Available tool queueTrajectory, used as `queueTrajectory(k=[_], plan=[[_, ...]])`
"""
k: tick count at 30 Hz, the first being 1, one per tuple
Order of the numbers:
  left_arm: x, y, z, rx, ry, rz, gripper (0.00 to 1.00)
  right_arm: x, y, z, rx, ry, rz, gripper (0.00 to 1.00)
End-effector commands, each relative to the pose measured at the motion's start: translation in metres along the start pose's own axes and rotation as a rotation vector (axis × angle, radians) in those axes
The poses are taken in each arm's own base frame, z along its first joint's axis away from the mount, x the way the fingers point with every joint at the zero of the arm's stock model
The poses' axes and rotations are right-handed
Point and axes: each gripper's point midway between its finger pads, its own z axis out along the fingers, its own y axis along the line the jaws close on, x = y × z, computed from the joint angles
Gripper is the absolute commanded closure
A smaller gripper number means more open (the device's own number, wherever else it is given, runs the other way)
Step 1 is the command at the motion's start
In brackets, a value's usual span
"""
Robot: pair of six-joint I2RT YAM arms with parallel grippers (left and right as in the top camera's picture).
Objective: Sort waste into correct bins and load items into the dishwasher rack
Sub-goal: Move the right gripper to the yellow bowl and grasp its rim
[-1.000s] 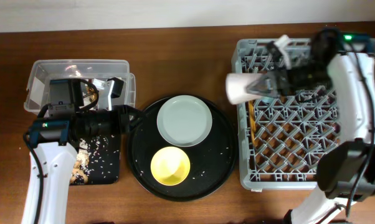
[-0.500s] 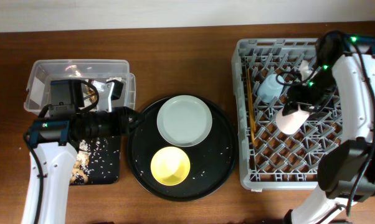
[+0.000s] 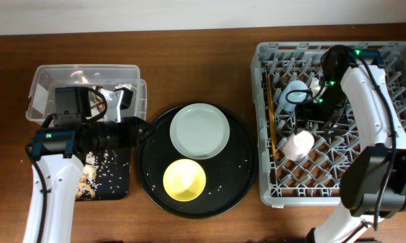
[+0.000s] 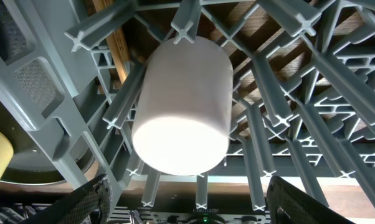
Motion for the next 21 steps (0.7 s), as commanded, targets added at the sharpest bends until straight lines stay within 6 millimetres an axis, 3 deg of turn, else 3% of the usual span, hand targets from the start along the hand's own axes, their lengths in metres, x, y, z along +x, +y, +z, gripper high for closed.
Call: queueTrajectory(k=[1,2,3,5,6,9,11,13,16,19,21], plan=[[0.0,0.0,-0.001,-0.001,-0.001,0.006,0.69,0.001,0.0,-0.005,0.008,-0.028,-0.006,0.21],[0.0,0.0,-0.001,-0.001,-0.002,0.006,0.69,0.0,0.004,-0.006,-0.017,-0.031,-0.007,0.21],[-0.002,0.0,-0.001,-0.001,-0.006,0.01,0.69,-0.002,0.028,-0.012,-0.154,-0.052,-0.084,0.21],[-0.005,0.0,-0.001,-0.001,-0.019,0.022,0.64,-0.003,0.087,-0.045,-0.501,-0.141,-0.301,0.21],[-0.005,0.0,-0.001,-0.001,-0.018,0.021,0.0,0.002,0.13,-0.078,-0.779,-0.215,-0.405,0.21],[-0.005,0.0,-0.001,-0.001,-0.018,0.021,0.0,0.02,0.171,-0.077,-0.82,-0.184,-0.547,0.19],[-0.005,0.0,-0.001,-0.001,-0.018,0.021,0.0,0.041,0.222,-0.066,-0.806,-0.146,-0.694,0.14],[-0.005,0.0,-0.001,-0.001,-0.018,0.021,0.0,0.056,0.257,-0.055,-0.771,-0.116,-0.746,0.12],[-0.005,0.0,-0.001,-0.001,-0.018,0.021,0.0,0.057,0.267,-0.018,-0.487,-0.107,-0.694,0.1],[-0.005,0.0,-0.001,-0.001,-0.018,0.021,0.0,0.085,0.294,0.014,-0.453,-0.069,-0.813,0.09],[-0.005,0.0,-0.001,-0.001,-0.018,0.021,0.0,0.1,0.308,0.049,-0.451,-0.054,-0.886,0.09]])
